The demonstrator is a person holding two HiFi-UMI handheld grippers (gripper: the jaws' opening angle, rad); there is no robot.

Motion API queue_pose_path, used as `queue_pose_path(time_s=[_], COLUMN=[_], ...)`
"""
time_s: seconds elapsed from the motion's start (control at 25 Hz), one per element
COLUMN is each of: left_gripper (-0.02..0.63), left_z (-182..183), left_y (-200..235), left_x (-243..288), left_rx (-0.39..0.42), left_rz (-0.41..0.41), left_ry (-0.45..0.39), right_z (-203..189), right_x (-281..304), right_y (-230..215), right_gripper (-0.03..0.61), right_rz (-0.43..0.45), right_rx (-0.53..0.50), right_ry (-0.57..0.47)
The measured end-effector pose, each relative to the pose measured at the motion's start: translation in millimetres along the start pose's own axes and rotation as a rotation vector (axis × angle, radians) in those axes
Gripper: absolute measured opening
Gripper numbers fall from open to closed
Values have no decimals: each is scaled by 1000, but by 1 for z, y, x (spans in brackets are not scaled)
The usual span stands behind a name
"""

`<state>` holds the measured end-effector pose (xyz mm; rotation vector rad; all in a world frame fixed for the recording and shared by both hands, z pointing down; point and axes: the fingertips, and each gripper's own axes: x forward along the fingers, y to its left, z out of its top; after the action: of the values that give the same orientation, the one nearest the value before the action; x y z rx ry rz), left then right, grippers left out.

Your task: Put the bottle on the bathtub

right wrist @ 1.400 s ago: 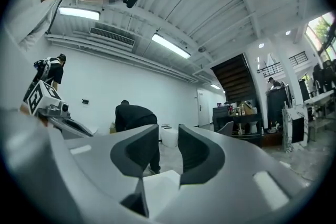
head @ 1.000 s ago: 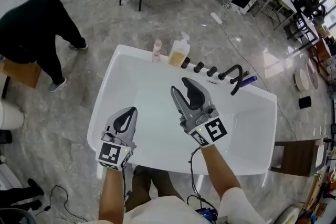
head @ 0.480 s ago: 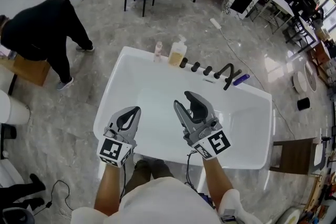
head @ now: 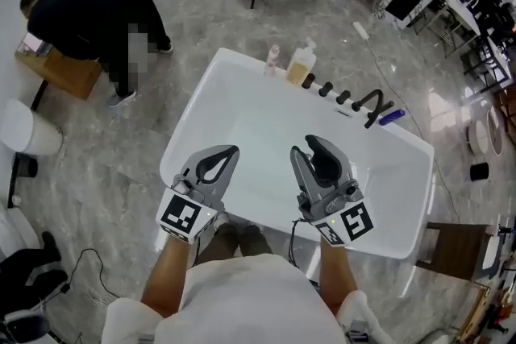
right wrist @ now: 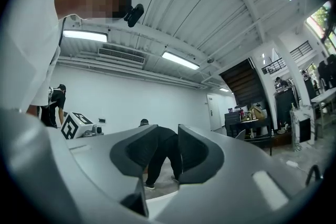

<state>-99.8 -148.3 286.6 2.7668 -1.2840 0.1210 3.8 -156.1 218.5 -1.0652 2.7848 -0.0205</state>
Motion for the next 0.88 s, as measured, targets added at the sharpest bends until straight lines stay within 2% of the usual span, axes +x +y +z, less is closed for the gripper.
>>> queue_pose_path(time_s=[0.16,0.28,0.88], left_gripper=[2,2,2], left_z=[-4,-3,-3], left_y=[-8,-12,-20], left_x=[5,6,17], left_rx=[9,14,17], left_rz=[-13,-21,-32], left_ry=[1,4,-1], right_z=[-9,-10,-6], right_x=[-8,-13,-22], right_y=[-4,-5,-14], right_gripper=[75,6,8], right_rz=[-9,-13,-28], right_rx=[-9,-17,-26], right_ry=[4,8,2])
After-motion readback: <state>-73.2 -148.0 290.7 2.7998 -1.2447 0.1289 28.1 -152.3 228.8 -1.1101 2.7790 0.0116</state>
